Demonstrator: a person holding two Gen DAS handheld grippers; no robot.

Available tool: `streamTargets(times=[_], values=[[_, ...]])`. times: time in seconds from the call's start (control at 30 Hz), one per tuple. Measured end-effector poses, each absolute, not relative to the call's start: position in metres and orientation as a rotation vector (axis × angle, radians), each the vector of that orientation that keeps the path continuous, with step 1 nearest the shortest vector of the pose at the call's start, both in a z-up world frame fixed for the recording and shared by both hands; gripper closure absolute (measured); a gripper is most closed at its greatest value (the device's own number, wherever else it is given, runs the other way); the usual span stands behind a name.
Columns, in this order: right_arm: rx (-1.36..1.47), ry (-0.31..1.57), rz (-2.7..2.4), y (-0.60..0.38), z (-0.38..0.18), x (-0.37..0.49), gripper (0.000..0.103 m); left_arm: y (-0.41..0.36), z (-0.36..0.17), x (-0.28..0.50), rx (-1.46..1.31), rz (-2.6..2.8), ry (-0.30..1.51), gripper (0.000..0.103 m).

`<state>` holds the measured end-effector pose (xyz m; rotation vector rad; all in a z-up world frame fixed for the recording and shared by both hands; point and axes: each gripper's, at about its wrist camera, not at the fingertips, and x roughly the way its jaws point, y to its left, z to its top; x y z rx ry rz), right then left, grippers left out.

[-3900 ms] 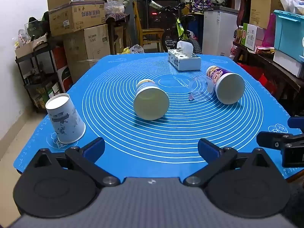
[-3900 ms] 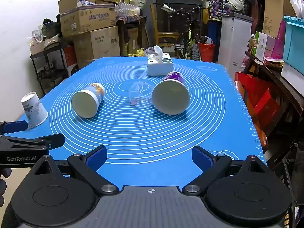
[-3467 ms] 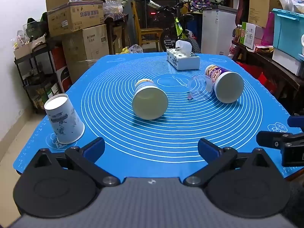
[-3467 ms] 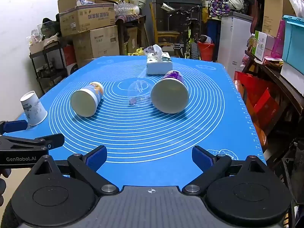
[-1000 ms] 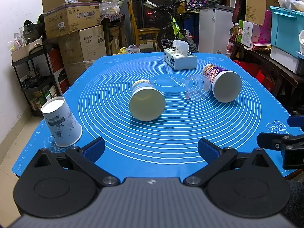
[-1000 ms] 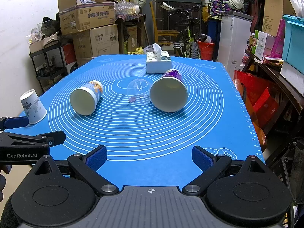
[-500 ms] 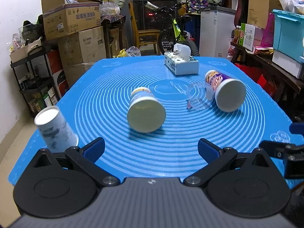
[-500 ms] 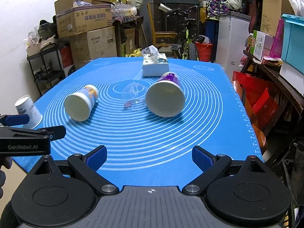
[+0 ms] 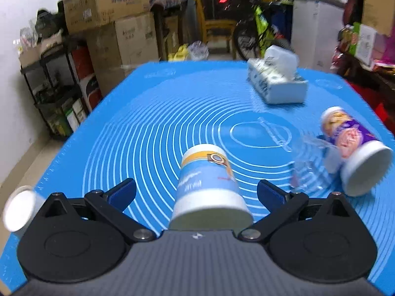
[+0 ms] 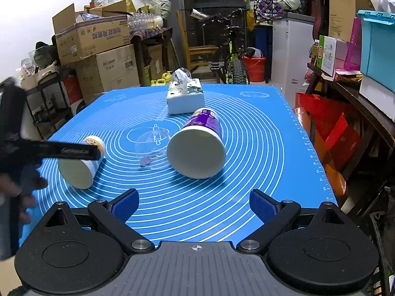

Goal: Flip cup upside down
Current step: 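Move the left gripper to the blue-and-yellow cup and grasp its body, then lift the blue-and-yellow cup with the left gripper toward the right gripper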

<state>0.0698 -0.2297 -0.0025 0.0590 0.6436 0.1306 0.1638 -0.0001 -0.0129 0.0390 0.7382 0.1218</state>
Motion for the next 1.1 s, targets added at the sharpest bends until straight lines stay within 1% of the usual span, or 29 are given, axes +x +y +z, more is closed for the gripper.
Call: streamTargets(times=[0.17,0.27,0.3,0.43,0.6,0.77,0.9,1.1], values=[[0.072,0.656,0.119,-0.236,-0.007,0.075,0.007,0.003,-0.023,0.179,0.037,0.121,0.802,0.002],[0.078,0.661,0.113,-0.237,-0.009,0.075,0.007,0.002,-0.028,0.181,0.057,0.099,0.848,0.032],[0.077,0.662,0.112,-0.238,-0.009,0.075,0.007,0.004,-0.029,0.180,0.037,0.072,0.869,0.038],[0.074,0.660,0.113,-0.238,-0.009,0.075,0.007,0.002,-0.024,0.171,0.062,0.071,0.862,0.040],[0.068,0.651,0.109,-0.240,-0.006,0.068,0.007,-0.003,-0.002,0.138,0.023,-0.003,0.834,0.040],[0.065,0.650,0.091,-0.245,-0.003,0.057,0.007,-0.035,0.018,0.095,0.057,-0.091,0.778,0.040],[0.063,0.657,0.074,-0.252,-0.004,0.048,0.007,-0.061,0.013,0.075,0.057,-0.135,0.785,0.040],[0.055,0.679,0.050,-0.262,-0.009,0.043,0.007,-0.084,-0.007,0.066,0.076,-0.142,0.821,0.040]])
